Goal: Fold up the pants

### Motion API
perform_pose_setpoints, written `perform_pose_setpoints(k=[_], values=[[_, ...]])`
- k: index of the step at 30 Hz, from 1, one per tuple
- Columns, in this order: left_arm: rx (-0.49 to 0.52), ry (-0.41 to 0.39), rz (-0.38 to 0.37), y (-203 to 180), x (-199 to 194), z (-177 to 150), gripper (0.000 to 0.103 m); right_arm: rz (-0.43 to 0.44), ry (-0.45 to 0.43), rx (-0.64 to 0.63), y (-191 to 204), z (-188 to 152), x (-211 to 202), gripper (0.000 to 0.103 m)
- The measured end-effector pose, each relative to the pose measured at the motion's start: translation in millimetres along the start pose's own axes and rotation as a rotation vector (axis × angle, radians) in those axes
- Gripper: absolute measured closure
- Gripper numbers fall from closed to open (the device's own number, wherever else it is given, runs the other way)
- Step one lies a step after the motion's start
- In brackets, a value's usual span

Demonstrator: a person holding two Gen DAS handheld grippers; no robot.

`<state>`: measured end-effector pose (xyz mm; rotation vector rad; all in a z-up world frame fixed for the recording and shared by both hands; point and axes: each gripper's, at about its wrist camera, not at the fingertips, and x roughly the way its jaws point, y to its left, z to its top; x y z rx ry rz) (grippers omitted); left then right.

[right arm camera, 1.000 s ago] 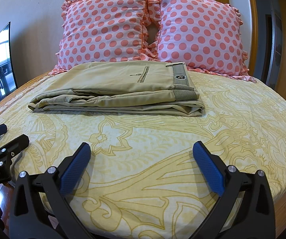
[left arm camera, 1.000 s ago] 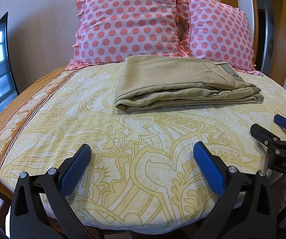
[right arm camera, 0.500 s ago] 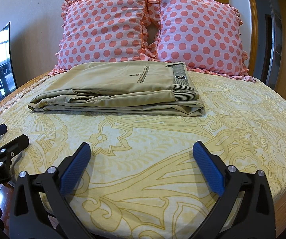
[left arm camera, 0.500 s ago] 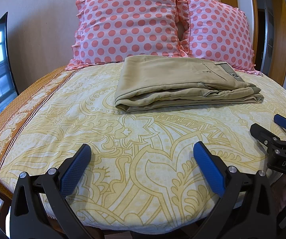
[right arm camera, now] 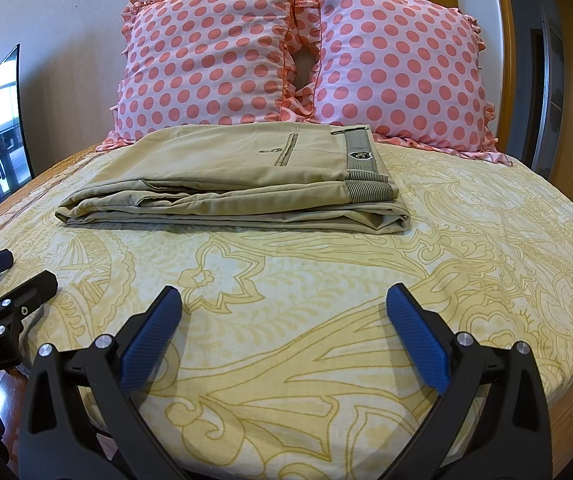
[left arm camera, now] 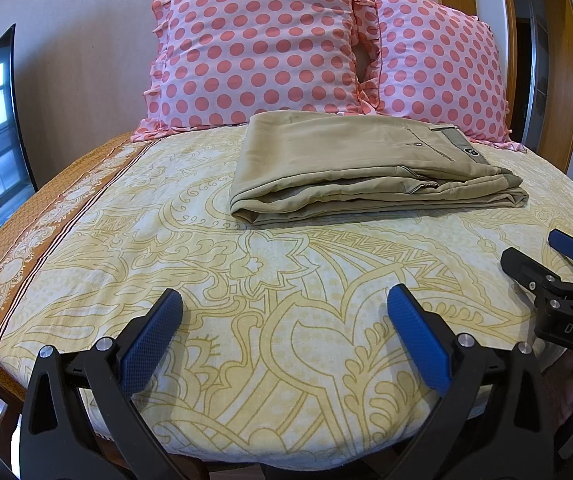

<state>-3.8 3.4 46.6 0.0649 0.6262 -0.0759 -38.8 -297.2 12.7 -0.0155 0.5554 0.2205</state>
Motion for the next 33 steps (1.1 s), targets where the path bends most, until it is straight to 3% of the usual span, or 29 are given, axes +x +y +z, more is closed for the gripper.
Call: perform_pose_setpoints(k=[33], values=[[0.001,0.016,-0.004,-2.2,-0.2,3.6,0.001,0.001,-0.002,-0.001,-0.7,-0.2,0.0,0.002]])
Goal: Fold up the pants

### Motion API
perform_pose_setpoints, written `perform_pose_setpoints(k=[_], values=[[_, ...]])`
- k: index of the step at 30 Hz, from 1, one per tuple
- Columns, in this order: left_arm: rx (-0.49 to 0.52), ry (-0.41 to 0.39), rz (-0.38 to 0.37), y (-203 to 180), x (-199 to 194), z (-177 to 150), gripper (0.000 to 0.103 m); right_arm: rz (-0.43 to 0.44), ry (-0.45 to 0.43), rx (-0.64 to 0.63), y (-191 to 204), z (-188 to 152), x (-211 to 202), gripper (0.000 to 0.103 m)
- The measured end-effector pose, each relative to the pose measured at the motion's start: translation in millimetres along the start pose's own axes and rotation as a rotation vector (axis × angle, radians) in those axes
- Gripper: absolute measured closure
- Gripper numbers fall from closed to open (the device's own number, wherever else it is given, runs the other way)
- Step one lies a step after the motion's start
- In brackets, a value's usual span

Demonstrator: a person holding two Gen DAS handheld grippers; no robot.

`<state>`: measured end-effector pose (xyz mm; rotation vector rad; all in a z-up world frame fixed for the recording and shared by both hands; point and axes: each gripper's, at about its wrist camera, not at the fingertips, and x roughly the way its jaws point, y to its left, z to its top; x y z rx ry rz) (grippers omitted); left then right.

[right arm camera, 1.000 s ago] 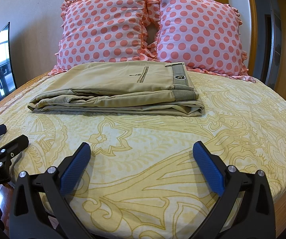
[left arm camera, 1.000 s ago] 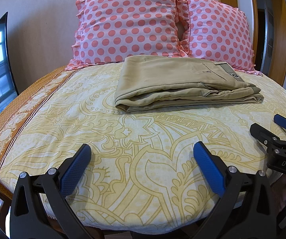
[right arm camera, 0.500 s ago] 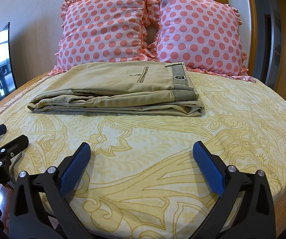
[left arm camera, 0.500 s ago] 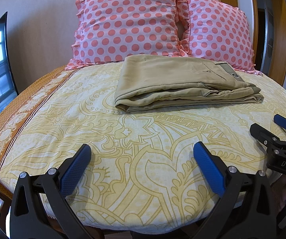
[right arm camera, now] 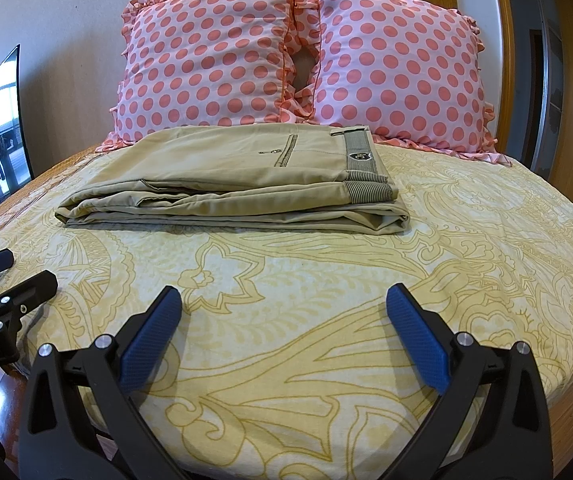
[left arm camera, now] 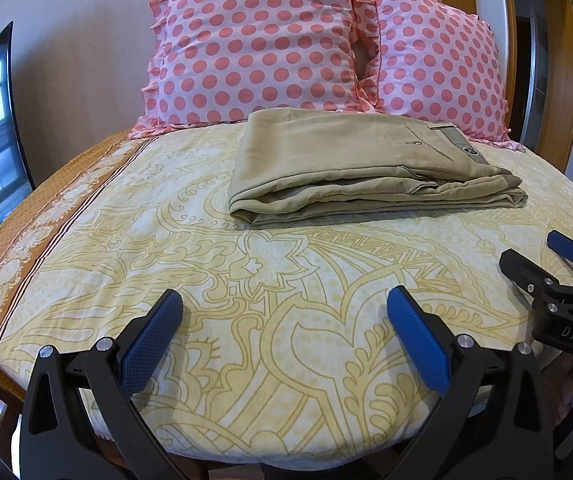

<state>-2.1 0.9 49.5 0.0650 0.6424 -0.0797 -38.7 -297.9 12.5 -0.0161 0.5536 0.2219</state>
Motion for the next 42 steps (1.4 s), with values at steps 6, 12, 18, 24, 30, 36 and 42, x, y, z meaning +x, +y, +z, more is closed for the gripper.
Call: perform_pose_setpoints(k=[6,12,18,24,30,36,42], values=[[0.001,0.000,0.000,-0.2,-0.1,-0.7,0.001,0.000,0.000,0.000,0.0,-0.3,0.0,0.002],[0.001,0.000,0.001,-0.8,0.3,0.1,0.001,0.001,0.000,-0.001,-0.3,-0.3,0.3,0.002],[0.001,-0.001,0.000,-0.5,0.3,0.1,0.001,0.001,0.000,-0.001,-0.2,-0.3,0.2,0.002],[0.001,-0.002,0.000,-0.6,0.4,-0.1,0.001,0.001,0.000,-0.001,-0.1,-0.3,0.1,0.002],[0.000,-0.002,0.001,-0.7,0.4,-0.4,0.001,0.001,-0.001,-0.001,0.1,-0.3,0.0,0.002],[-0.002,-0.007,0.001,0.7,0.3,1.8,0.001,0.001,-0.001,-0.001,0.2,-0.4,0.2,0.002],[0.002,-0.008,-0.001,1.3,1.3,3.1,0.001,0.001,-0.001,-0.001,0.4,-0.5,0.4,0.002]])
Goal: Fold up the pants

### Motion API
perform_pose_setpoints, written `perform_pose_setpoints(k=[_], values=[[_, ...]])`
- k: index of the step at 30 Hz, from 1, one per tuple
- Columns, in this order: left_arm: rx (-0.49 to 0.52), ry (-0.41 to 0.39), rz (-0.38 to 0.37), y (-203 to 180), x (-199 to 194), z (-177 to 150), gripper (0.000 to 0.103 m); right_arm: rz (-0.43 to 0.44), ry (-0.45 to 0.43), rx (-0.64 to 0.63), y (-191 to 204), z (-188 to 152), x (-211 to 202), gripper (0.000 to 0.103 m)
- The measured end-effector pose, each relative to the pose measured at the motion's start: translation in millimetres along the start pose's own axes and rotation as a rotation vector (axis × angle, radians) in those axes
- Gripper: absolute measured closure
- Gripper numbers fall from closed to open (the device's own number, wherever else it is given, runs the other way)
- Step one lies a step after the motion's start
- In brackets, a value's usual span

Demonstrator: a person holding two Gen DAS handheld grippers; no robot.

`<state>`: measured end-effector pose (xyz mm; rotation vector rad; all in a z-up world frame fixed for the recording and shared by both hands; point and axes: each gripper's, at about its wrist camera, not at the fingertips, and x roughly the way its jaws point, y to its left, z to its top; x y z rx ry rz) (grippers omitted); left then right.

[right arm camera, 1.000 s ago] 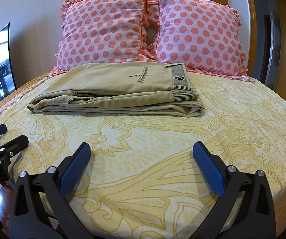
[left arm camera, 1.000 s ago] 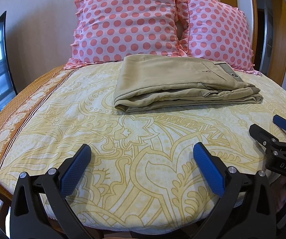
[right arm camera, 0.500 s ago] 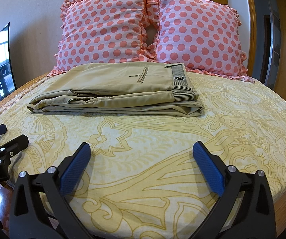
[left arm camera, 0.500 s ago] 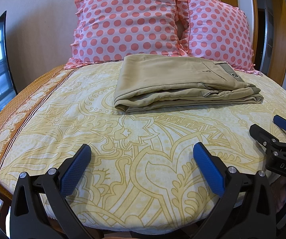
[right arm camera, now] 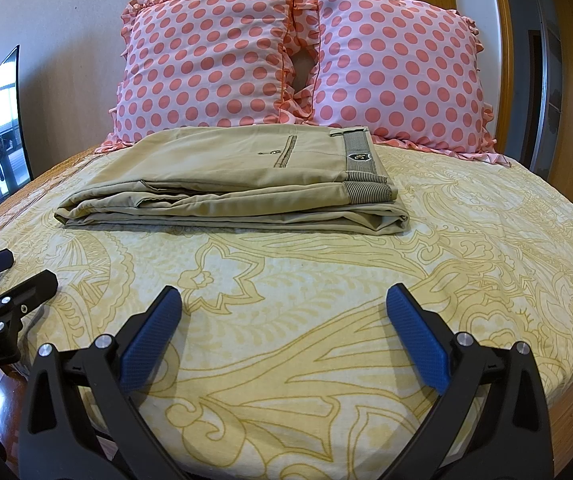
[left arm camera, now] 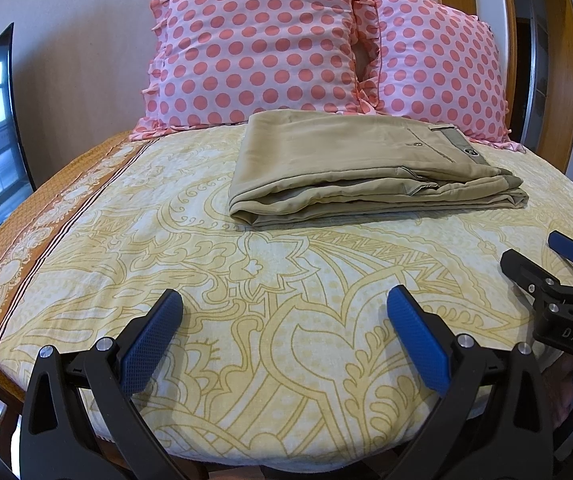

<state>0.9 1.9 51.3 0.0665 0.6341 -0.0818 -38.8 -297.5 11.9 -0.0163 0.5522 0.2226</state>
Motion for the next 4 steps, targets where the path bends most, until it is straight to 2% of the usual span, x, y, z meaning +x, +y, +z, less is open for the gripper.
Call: perform_pose_setpoints(k=[4], values=[[-0.002,0.000,0.002,-0.6,-0.1,-0.2,0.001,0.000,0.000,0.000,0.1,0.0,0.1,0.002]])
